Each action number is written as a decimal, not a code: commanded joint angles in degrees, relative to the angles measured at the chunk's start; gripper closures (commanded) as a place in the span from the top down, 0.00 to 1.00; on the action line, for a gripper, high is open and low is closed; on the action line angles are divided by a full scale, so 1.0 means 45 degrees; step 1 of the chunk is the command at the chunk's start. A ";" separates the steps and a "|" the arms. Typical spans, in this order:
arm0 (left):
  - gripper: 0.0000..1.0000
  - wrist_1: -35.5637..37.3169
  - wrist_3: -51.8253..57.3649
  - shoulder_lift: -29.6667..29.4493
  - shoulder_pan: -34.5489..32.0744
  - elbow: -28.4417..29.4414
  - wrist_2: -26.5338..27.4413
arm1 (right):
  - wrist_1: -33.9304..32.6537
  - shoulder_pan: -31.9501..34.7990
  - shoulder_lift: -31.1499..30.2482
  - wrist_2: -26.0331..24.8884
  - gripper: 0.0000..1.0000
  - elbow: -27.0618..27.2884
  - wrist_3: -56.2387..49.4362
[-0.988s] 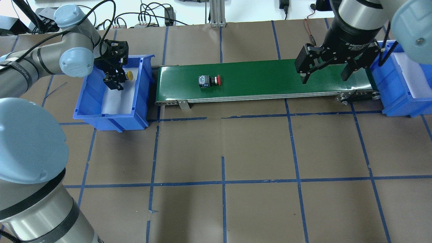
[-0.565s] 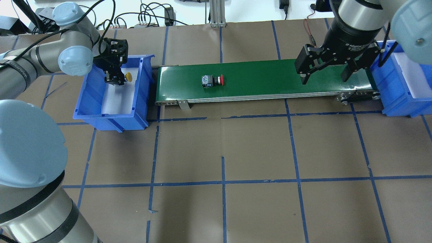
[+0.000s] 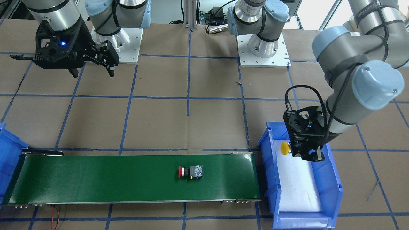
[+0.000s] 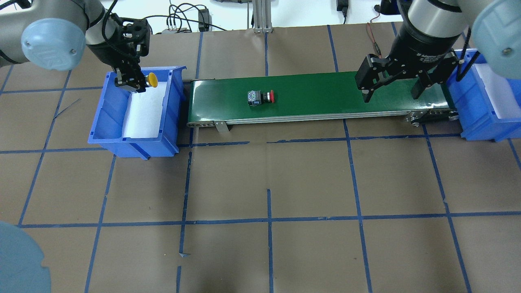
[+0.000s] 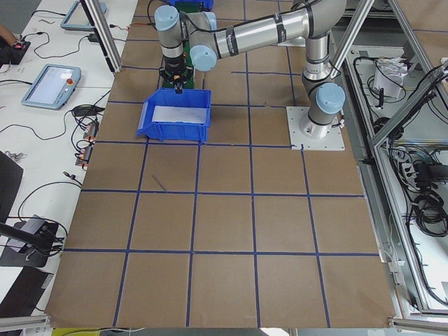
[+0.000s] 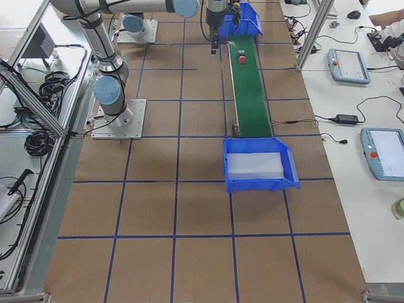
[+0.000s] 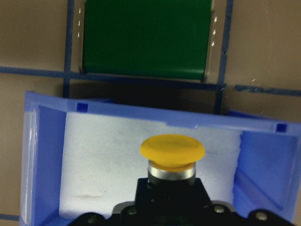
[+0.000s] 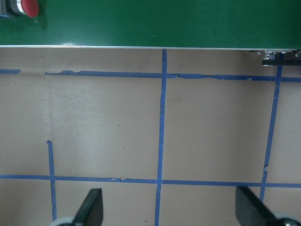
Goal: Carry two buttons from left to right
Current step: 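Carry the yellow button onto the conveyor and release it, then withdraw the left gripper beside the bin while the belt carries both buttons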
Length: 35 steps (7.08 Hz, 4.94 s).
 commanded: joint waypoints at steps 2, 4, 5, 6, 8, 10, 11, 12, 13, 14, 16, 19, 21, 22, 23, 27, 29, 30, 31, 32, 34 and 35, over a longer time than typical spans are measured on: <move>0.06 0.2047 -0.1230 -0.1196 -0.2201 -0.0153 0.0116 | -0.0054 0.0003 -0.0001 -0.0019 1.00 -0.0001 0.0000; 0.08 0.2283 -0.1172 -0.2527 -0.2341 0.0080 0.0233 | -0.0054 0.0003 -0.0001 0.0000 1.00 -0.0001 -0.0019; 0.09 0.2962 -0.1191 -0.2879 -0.2342 0.0101 0.0272 | -0.0035 0.0023 -0.0001 0.0000 1.00 -0.0001 0.0000; 0.10 0.3182 -0.1191 -0.2922 -0.2361 0.0023 0.0292 | -0.0035 0.0004 -0.0001 0.0000 1.00 -0.0001 0.0000; 0.16 0.3672 -0.1172 -0.3174 -0.2362 -0.0153 0.0292 | -0.0035 0.0003 -0.0001 0.0000 1.00 -0.0001 0.0000; 0.97 0.3595 -0.1269 -0.3254 -0.2342 -0.0115 0.0273 | -0.0035 0.0003 -0.0001 -0.0019 1.00 -0.0001 0.0000; 0.97 0.3478 -0.1269 -0.2887 -0.2400 -0.0133 0.0214 | -0.0035 0.0003 -0.0001 -0.0019 1.00 -0.0001 0.0000; 0.97 0.2665 -0.1289 -0.2419 -0.2439 -0.0153 0.0078 | -0.0035 0.0003 -0.0001 -0.0019 1.00 -0.0001 0.0000; 0.97 0.1477 -0.1521 -0.1331 -0.2478 -0.0211 0.0077 | -0.0035 0.0003 -0.0001 -0.0019 1.00 -0.0001 0.0000; 0.97 -0.0120 -0.2877 0.0072 -0.2459 -0.0250 0.0058 | -0.0035 0.0003 -0.0001 -0.0019 1.00 -0.0001 0.0000; 0.98 -0.1946 -0.5958 0.2029 -0.2479 -0.0348 0.0135 | -0.0015 -0.0016 -0.0001 -0.0019 1.00 -0.0001 -0.0019; 1.00 -0.1823 -1.2363 0.3717 -0.2323 -0.1209 0.0292 | 0.0004 -0.0016 -0.0001 0.0000 1.00 -0.0001 -0.0019; 1.00 -0.1777 -1.7502 0.3584 -0.2205 -0.0644 0.0331 | 0.0004 -0.0016 -0.0001 -0.0019 1.00 0.0019 -0.0019; 1.00 -0.1758 -1.7674 0.3601 -0.2205 -0.0699 0.0273 | 0.0004 -0.0016 -0.0001 -0.0019 1.00 0.0000 -0.0019; 1.00 -0.1506 -1.7676 0.3640 -0.2244 -0.0932 0.0272 | 0.0004 -0.0016 -0.0001 -0.0019 1.00 -0.0001 -0.0019; 1.00 -0.1445 -1.7598 0.3738 -0.2244 -0.0934 0.0253 | 0.0024 -0.0016 -0.0001 -0.0019 1.00 0.0019 -0.0019; 1.00 -0.1445 -1.7519 0.3738 -0.2264 -0.0954 0.0253 | 0.0024 -0.0016 -0.0001 -0.0019 1.00 0.0019 -0.0019; 1.00 -0.1445 -1.7519 0.3758 -0.2245 -0.0993 0.0253 | 0.0024 -0.0016 -0.0001 0.0000 1.00 0.0019 -0.0019; 1.00 -0.1445 -1.7461 0.3738 -0.2244 -0.0993 0.0253 | 0.0043 -0.0016 -0.0001 0.0000 1.00 0.0019 -0.0019; 1.00 -0.1445 -1.7480 0.3738 -0.2244 -0.0993 0.0253 | 0.0044 -0.0016 -0.0001 0.0000 1.00 0.0019 -0.0019; 1.00 -0.1445 -1.7461 0.3758 -0.2205 -0.0954 0.0233 | 0.0063 -0.0035 -0.0001 0.0000 1.00 0.0019 -0.0019; 1.00 -0.1445 -1.7461 0.3758 -0.2205 -0.0973 0.0253 | 0.0082 -0.0036 -0.0001 -0.0019 1.00 0.0019 -0.0019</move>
